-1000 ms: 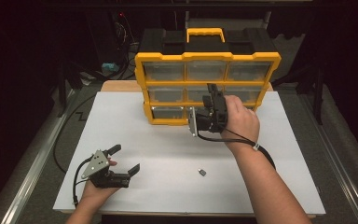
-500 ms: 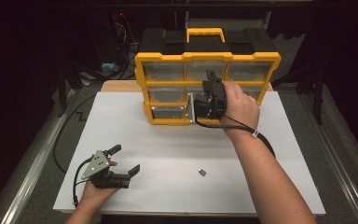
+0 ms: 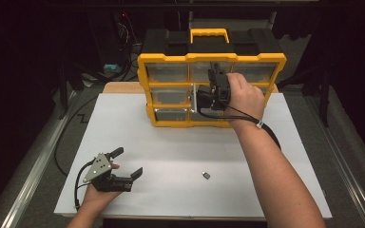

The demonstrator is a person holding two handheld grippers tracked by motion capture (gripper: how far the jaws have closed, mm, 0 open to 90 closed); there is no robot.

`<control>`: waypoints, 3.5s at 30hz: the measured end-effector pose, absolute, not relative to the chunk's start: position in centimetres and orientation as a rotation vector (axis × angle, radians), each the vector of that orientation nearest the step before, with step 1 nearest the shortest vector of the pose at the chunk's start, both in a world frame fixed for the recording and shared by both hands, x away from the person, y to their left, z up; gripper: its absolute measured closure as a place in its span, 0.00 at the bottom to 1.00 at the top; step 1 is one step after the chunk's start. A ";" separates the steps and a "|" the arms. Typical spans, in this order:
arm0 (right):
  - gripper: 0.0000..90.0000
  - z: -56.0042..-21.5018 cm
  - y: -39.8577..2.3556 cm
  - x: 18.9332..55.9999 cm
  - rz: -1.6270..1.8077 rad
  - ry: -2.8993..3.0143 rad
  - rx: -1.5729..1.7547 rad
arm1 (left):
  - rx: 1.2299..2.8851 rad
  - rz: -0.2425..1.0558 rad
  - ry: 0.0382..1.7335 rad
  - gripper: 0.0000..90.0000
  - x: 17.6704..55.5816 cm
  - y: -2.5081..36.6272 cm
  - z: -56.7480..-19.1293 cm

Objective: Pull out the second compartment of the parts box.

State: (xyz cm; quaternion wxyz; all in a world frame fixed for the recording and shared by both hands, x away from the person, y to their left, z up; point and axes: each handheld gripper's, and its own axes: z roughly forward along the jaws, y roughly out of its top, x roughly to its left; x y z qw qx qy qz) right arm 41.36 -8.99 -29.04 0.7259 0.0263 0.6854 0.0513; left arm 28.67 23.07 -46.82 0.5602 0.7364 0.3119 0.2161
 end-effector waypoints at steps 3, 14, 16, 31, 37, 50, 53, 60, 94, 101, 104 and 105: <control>0.81 -28.9 -8.9 41.6 0.089 1.509 0.045 | 1.736 0.507 0.733 0.00 28.7 23.1 -46.8; 0.87 -29.1 -8.6 41.9 0.036 1.477 0.014 | 1.729 0.503 0.734 0.00 28.7 23.2 -46.8; 0.88 -29.2 -8.5 41.9 0.028 1.470 0.011 | 1.737 0.503 0.731 0.00 28.7 23.1 -46.8; 0.92 -29.5 -8.2 41.9 -0.006 1.445 -0.005 | 1.729 0.502 0.733 0.00 28.7 23.2 -46.8; 0.92 -29.4 -8.3 41.7 -0.005 1.449 -0.010 | 1.726 0.501 0.731 0.00 28.7 23.1 -46.7; 0.92 -29.2 -8.6 40.2 -0.007 1.456 -0.022 | 1.733 0.495 0.731 0.00 28.7 23.1 -46.8; 0.92 -29.2 -8.6 39.8 -0.005 1.459 -0.024 | 1.727 0.494 0.735 0.00 28.7 23.2 -46.8; 0.92 -29.2 -8.7 38.9 -0.002 1.458 -0.034 | 1.727 0.495 0.732 0.00 28.7 23.1 -46.8; 0.54 -26.8 -8.5 38.0 0.029 1.624 0.003 | 1.738 0.489 0.722 0.00 28.6 23.0 -46.8; 0.66 -26.8 -8.3 38.6 -0.003 1.658 0.015 | 1.736 0.486 0.721 0.00 28.7 23.0 -46.8; 0.71 -26.9 -8.4 38.7 -0.007 1.659 0.023 | 1.745 0.488 0.716 0.00 28.7 23.0 -46.9; 0.73 -26.9 -8.5 38.7 -0.008 1.657 0.027 | 1.744 0.487 0.717 0.00 28.7 23.0 -46.8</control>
